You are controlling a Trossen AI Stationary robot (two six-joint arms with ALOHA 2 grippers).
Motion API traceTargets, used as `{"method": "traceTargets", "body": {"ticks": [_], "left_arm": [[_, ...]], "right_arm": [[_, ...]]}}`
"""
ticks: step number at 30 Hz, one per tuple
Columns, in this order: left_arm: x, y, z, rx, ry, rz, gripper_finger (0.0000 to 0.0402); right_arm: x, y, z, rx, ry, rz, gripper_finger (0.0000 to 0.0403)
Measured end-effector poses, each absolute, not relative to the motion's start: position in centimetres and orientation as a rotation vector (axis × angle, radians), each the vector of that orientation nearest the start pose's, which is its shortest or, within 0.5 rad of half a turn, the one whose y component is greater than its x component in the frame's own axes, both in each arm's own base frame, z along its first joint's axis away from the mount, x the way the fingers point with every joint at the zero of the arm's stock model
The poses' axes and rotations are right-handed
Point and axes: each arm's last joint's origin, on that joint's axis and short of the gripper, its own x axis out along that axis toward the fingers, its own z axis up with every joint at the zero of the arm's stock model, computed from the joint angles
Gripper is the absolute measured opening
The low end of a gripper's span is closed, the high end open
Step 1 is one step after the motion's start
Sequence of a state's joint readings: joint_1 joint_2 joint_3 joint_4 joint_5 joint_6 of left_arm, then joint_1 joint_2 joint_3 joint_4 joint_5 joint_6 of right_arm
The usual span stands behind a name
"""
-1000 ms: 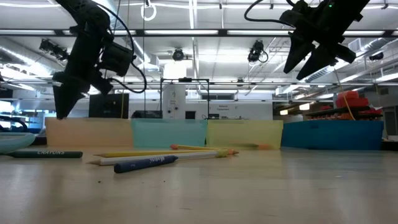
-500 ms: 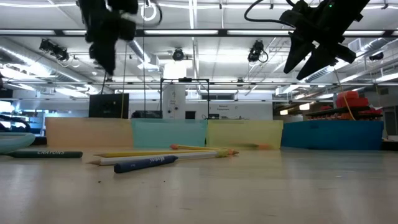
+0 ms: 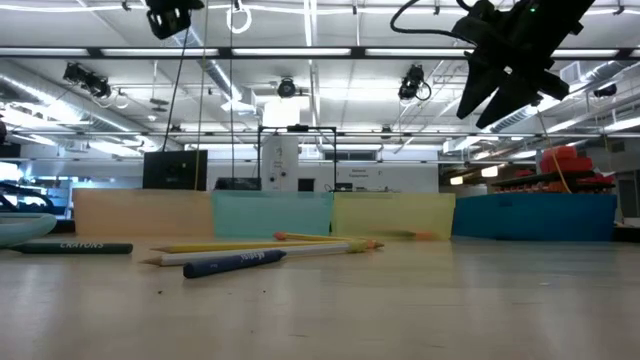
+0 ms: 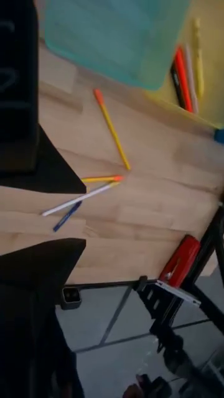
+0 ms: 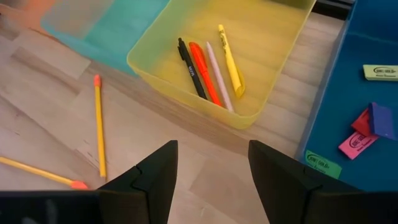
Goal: Sort crayons/erasers/pens/pencils in bins
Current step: Put the dark green crayon into the orange bin
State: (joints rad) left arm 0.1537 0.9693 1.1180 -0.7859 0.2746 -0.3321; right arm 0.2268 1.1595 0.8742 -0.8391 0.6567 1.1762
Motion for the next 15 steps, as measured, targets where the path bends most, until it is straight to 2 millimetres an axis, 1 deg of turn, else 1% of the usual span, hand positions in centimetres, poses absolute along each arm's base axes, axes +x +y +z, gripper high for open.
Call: {"method": "traceTargets", "body": {"ticks": [4, 7, 11, 15], "left_arm": [[18.5, 0.8, 36.7, -0.383, 0.558, 0.002, 0.0115], [19.0, 0.1, 36.9, -0.349, 0.520, 0.021, 0.0113], [19.5, -1.1, 36.2, -0.338, 0.566, 0.028, 0.0120], [20.2, -2.9, 35.2, -0.281, 0.644, 0.019, 0.0127]], "right_arm": [[20.4, 2.9, 25.2, 0.556, 0.651, -0.884, 0.0205], [20.4, 2.9, 25.2, 0.542, 0.657, -0.878, 0.0205], [20.4, 2.9, 25.2, 0.505, 0.673, -0.863, 0.0205], [20.4, 2.9, 25.2, 0.447, 0.699, -0.839, 0.0205]]}}
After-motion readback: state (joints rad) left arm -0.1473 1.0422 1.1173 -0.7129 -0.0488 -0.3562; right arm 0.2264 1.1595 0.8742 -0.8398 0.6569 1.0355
